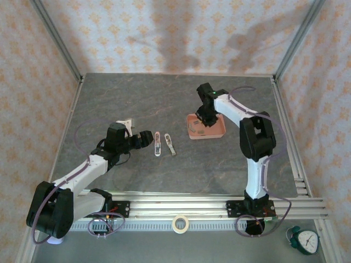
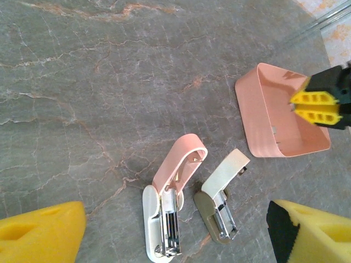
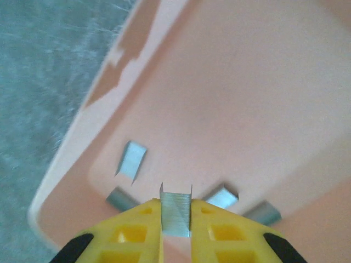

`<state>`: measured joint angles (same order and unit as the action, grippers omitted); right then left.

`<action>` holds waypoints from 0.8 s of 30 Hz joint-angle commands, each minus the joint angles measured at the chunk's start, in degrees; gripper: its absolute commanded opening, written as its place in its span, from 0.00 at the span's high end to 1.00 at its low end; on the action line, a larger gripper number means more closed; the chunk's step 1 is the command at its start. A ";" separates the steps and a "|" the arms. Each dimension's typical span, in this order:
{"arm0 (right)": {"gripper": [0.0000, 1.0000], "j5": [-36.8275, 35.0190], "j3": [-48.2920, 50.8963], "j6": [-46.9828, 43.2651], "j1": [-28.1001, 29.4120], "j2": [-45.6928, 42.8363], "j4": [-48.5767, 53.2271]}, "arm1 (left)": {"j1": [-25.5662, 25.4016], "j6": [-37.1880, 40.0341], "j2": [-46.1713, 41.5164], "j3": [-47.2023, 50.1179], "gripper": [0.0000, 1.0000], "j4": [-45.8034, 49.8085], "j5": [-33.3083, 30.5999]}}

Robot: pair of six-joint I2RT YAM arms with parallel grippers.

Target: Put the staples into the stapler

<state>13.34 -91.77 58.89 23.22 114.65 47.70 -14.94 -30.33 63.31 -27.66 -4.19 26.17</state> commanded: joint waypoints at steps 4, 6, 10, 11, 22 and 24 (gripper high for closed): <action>0.83 -2.88 4.05 -3.98 3.05 -9.22 5.01 | 0.44 0.01 -2.04 -0.47 0.13 2.58 0.98; 0.83 -3.08 5.35 -5.48 4.44 -11.09 6.02 | 0.40 0.02 -2.15 -0.47 0.13 3.04 1.40; 0.83 -4.99 9.05 -7.65 8.82 -15.62 9.02 | 0.40 2.22 -2.79 -1.42 0.13 6.27 0.89; 0.83 -5.37 10.65 -7.65 10.02 -17.04 8.99 | 0.44 2.37 -3.05 -1.53 0.13 6.96 0.88; 0.83 -5.96 26.08 -9.60 20.23 -23.71 5.21 | 0.43 0.08 -5.98 2.21 0.13 9.26 2.17; 0.83 -5.95 27.04 -10.64 21.37 -22.55 5.03 | 0.43 0.07 -6.32 2.62 0.13 10.25 1.96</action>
<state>9.87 -65.89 50.39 43.35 91.94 53.08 -14.94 -30.09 58.08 -26.28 3.25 27.27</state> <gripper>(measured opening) 0.169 0.868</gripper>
